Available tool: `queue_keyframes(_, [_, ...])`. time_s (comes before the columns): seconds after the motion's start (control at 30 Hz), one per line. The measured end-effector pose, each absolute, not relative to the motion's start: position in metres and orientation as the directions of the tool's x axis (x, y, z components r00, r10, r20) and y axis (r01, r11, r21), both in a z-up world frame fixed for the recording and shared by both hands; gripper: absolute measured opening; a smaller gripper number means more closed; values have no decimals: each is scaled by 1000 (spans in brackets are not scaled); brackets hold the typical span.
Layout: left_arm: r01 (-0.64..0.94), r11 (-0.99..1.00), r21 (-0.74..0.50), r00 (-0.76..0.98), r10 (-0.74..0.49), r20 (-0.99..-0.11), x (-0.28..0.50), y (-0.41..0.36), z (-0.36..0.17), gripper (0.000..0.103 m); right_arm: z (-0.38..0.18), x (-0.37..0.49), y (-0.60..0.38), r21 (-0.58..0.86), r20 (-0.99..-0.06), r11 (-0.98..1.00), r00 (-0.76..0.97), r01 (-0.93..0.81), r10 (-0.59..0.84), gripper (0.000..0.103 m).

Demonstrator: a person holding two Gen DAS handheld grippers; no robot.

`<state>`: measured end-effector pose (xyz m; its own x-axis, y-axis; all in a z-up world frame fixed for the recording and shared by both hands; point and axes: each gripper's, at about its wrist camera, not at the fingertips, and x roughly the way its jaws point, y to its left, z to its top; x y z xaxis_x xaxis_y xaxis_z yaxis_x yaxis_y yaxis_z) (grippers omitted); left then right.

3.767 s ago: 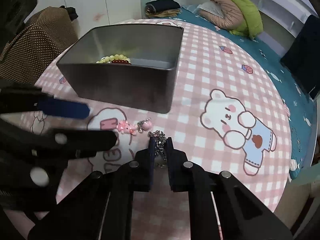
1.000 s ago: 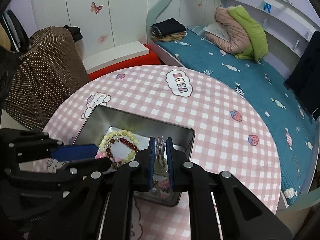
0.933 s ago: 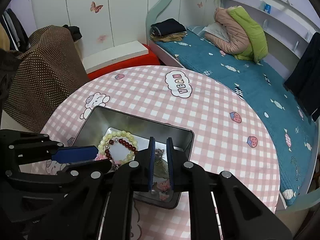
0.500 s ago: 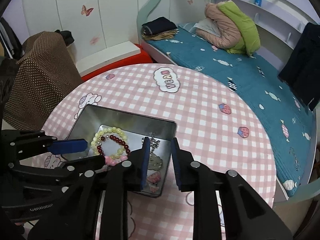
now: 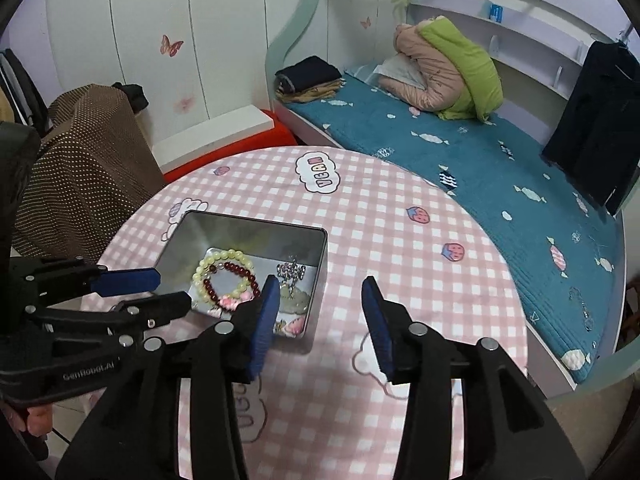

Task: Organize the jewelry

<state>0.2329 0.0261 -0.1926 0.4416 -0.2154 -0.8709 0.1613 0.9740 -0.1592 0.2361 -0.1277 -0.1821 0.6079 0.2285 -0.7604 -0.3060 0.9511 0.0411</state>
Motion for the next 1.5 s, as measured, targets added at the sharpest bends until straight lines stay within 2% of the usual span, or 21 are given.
queue_keyframes(0.4, [92,991,-100,556,-135,-820,164,19,-143,54,-139,174,-153,47,-684,946,680,-320,264,58])
queue_keyframes(0.57, [53,995,-89,584,-103,-805,130,20,-126,55,-126,148,-166,59,-662,948,698,-313,272,59])
queue_keyframes(0.73, [34,997,-75,623,-79,-778,105,20,-106,61,-112,124,-178,68,-638,952,720,-299,272,61])
queue_keyframes(0.8, [29,998,-64,643,-67,-763,97,18,-97,66,-103,114,-183,68,-620,954,737,-290,269,68])
queue_keyframes(0.93, [30,998,-46,689,-54,-723,81,11,-76,68,-85,97,-192,69,-568,960,780,-270,260,75])
queue_keyframes(1.0, [31,999,-43,709,-52,-703,76,7,-68,68,-77,90,-195,60,-545,968,804,-243,236,82])
queue_keyframes(1.07, [31,999,-42,733,-51,-678,70,4,-57,74,-66,82,-198,60,-512,971,828,-229,227,85])
queue_keyframes(1.17, [30,998,-48,769,-54,-637,63,0,-42,76,-55,73,-199,39,-476,978,857,-206,200,93])
queue_keyframes(1.5, [26,999,-32,841,-40,-539,43,-9,-10,80,-27,57,-201,32,-386,982,904,-186,184,95])
